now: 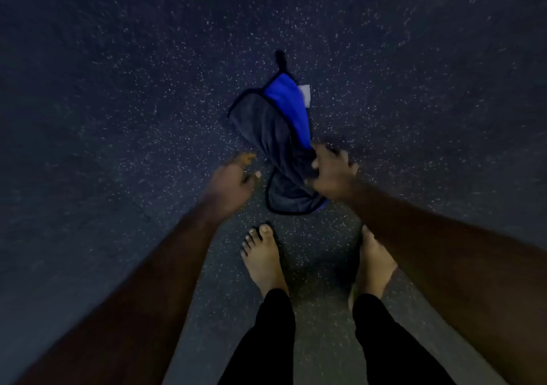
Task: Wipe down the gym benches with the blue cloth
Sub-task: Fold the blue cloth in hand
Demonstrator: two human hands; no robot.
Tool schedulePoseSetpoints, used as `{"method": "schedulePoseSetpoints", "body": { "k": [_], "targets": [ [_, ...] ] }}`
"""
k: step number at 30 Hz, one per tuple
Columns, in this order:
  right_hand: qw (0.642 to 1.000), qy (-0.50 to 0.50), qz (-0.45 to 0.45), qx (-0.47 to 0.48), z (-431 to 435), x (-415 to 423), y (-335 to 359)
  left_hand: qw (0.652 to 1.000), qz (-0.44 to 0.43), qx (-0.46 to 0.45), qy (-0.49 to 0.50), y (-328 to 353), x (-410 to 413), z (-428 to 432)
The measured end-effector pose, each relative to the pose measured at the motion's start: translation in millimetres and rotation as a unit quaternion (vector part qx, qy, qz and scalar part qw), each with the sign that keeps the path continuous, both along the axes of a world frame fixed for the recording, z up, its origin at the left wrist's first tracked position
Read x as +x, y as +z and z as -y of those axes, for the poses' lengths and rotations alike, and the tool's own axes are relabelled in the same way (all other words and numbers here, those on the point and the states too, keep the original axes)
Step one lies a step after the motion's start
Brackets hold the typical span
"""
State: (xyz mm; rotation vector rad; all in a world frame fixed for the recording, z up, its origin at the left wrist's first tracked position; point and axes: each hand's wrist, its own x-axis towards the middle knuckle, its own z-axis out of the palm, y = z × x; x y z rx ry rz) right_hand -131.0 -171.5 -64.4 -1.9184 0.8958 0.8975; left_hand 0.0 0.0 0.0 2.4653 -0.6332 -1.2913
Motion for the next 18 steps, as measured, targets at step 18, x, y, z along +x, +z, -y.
{"method": "schedulePoseSetpoints", "body": {
  "k": [18],
  "targets": [
    [0.980, -0.025, 0.197, 0.011, -8, 28, 113, 0.999, 0.036, -0.036, 0.015, 111, 8, -4]
  ]
}}
